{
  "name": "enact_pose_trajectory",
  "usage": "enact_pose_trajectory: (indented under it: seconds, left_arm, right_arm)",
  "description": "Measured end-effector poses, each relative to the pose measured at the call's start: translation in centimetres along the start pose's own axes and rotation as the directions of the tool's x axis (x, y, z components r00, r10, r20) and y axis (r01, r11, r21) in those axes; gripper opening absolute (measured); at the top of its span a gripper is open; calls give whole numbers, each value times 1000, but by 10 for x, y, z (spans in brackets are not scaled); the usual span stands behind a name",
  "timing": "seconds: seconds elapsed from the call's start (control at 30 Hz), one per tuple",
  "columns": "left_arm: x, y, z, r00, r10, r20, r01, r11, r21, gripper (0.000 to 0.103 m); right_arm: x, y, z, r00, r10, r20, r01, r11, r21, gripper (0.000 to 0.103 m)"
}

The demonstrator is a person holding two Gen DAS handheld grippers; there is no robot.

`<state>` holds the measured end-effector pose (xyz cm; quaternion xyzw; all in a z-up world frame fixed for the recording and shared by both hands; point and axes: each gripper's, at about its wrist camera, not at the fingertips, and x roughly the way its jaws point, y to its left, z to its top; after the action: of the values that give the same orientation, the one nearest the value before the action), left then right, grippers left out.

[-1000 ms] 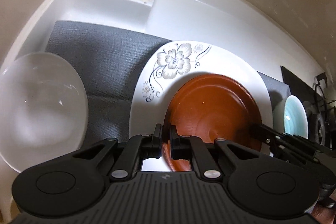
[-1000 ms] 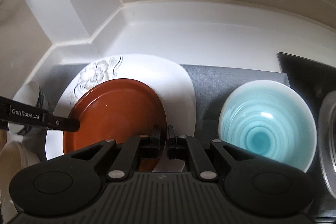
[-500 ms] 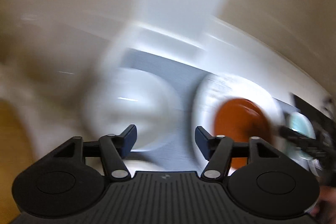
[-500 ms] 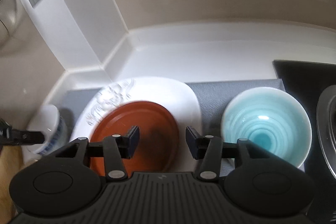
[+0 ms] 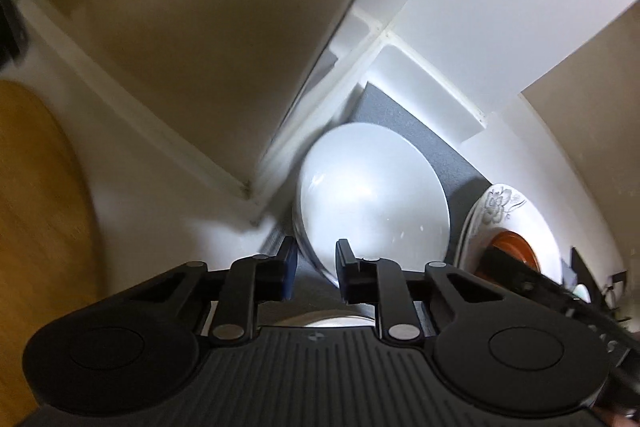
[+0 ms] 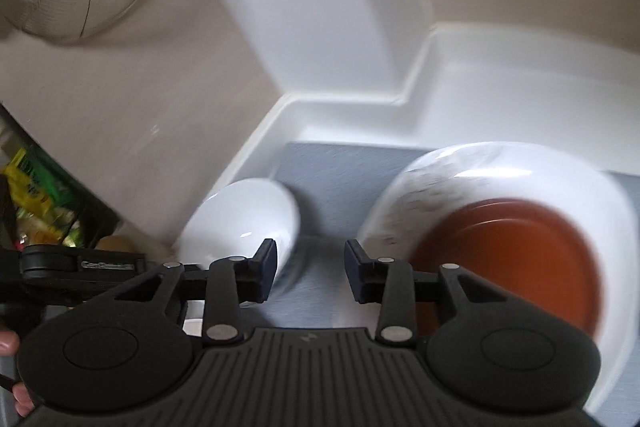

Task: Organize plates and bowls

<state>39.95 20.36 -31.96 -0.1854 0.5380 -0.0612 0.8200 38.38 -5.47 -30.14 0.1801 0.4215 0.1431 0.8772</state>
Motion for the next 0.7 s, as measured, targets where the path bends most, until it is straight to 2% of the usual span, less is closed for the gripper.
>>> enact_pose_trajectory:
  seconds: [0.13,0.23,0.33,0.4,0.47,0.6,0.7]
  left_arm:
    - [8,9,-2,1000,-19,-19,18,998,-63,20]
    - [11,5,-8,1000,-4,-1,4,999,-42,18]
    - [9,12,-9,1000,-23,16,24,997,-77,18]
    - [10,19,-7,998,-56,15,57,991,-119,18]
    - [11,19,-7,998,-57,10,58,992,-116,18]
    - [13,4,-8,1000,-11,11,12,998,-62,16]
    - [16,-3,-15,1000,7,3,-7,998,-57,16]
  right_arm:
    - [26,10,3,997,2,-77,-3,1000,-8,42]
    - [44,9,4,993,2,-120,-2,1000,5,42]
    - [57,7,2,988,1,-153,1,1000,10,34]
    - [62,5,3,988,16,-153,-12,1000,28,20]
    - [63,6,3,990,18,-138,-15,1000,26,19]
    - [62,9,4,990,7,-142,-8,1000,-6,16]
    - [54,0,4,990,50,-130,-40,996,82,16]
